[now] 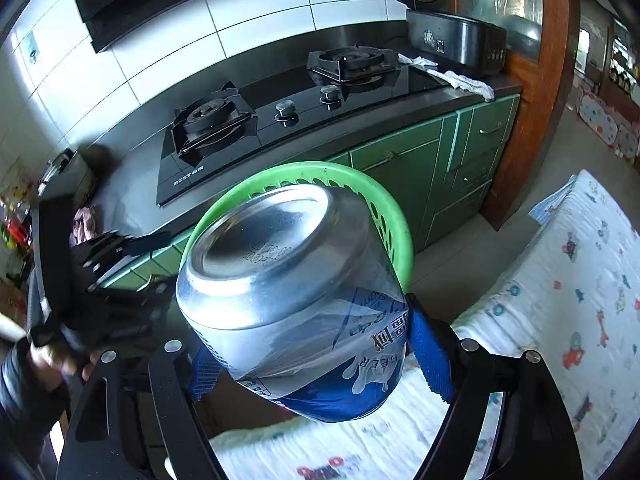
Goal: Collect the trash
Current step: 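Carry the red wrapper and blue-and-white can to the green basket and release them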
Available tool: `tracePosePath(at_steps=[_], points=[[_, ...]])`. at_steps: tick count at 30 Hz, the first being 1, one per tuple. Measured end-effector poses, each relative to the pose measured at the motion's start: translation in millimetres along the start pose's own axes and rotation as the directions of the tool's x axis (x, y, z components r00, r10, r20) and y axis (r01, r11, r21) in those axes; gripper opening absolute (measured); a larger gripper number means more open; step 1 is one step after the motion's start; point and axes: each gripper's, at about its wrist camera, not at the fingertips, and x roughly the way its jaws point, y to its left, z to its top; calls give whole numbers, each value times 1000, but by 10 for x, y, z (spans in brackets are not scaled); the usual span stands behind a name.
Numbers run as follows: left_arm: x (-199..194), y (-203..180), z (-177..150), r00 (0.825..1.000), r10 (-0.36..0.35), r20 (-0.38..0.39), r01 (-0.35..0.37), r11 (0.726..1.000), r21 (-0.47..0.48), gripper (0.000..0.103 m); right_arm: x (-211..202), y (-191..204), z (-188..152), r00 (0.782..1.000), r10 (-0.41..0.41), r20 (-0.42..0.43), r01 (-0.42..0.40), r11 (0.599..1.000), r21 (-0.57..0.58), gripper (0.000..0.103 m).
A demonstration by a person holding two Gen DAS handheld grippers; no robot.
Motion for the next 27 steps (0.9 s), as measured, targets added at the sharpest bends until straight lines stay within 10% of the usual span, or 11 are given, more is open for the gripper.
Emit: tracePosePath(at_steps=[27], points=[[-609,-108,-225,997,18,71,-17,1000,-10,92,-88,166,-17,998,-17,65,18,1000,-14,86]])
